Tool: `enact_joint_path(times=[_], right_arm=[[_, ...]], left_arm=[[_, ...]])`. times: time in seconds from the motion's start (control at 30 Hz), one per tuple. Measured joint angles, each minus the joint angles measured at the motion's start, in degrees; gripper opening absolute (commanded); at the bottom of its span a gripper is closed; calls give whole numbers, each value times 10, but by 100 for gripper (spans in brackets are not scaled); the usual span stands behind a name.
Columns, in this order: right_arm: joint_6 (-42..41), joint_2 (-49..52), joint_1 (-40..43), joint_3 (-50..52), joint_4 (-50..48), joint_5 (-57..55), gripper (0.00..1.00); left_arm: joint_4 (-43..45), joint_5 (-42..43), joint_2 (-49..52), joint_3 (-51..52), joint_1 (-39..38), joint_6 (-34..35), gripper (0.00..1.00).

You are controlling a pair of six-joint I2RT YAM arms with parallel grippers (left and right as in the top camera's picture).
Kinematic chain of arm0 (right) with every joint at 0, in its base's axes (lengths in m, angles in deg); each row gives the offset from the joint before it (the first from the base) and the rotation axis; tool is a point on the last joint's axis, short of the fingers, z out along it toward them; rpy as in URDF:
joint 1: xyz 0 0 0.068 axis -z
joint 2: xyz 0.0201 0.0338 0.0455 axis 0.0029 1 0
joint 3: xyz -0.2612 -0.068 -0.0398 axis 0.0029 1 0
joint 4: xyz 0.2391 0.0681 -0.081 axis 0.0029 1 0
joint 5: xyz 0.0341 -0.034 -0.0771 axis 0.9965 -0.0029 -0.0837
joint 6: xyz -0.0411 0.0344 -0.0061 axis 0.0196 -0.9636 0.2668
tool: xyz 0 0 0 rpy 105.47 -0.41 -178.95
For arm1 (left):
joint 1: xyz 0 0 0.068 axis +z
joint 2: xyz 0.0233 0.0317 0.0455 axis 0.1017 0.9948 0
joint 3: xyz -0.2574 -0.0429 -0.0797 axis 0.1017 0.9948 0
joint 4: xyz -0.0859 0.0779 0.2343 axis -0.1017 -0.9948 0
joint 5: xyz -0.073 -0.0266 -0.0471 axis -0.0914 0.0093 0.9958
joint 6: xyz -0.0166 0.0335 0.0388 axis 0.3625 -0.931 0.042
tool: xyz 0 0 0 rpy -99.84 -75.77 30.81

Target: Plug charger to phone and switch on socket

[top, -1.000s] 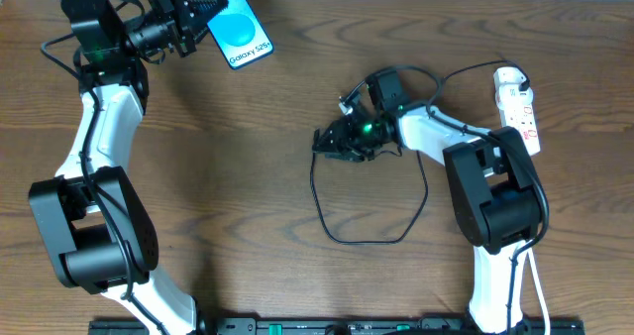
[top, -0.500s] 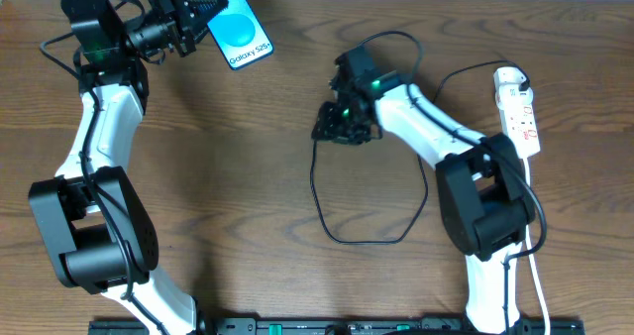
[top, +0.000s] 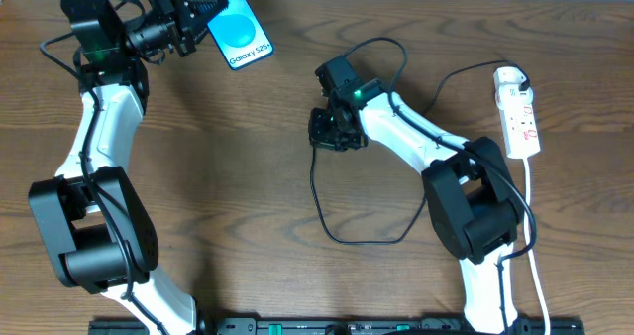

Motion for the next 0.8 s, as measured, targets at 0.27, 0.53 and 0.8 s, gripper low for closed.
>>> enact_joint_path(times=[0.27, 0.53, 0.8], right_arm=[[-14, 16, -4, 0, -10, -2, 17], [-26, 22, -6, 0, -15, 3, 1], [61, 22, 6, -1, -17, 52, 1]], left_arm=[[0, 6, 0, 0, 0, 0, 7], [0, 13, 0, 0, 0, 0, 7], [0, 19, 0, 0, 0, 0, 7]])
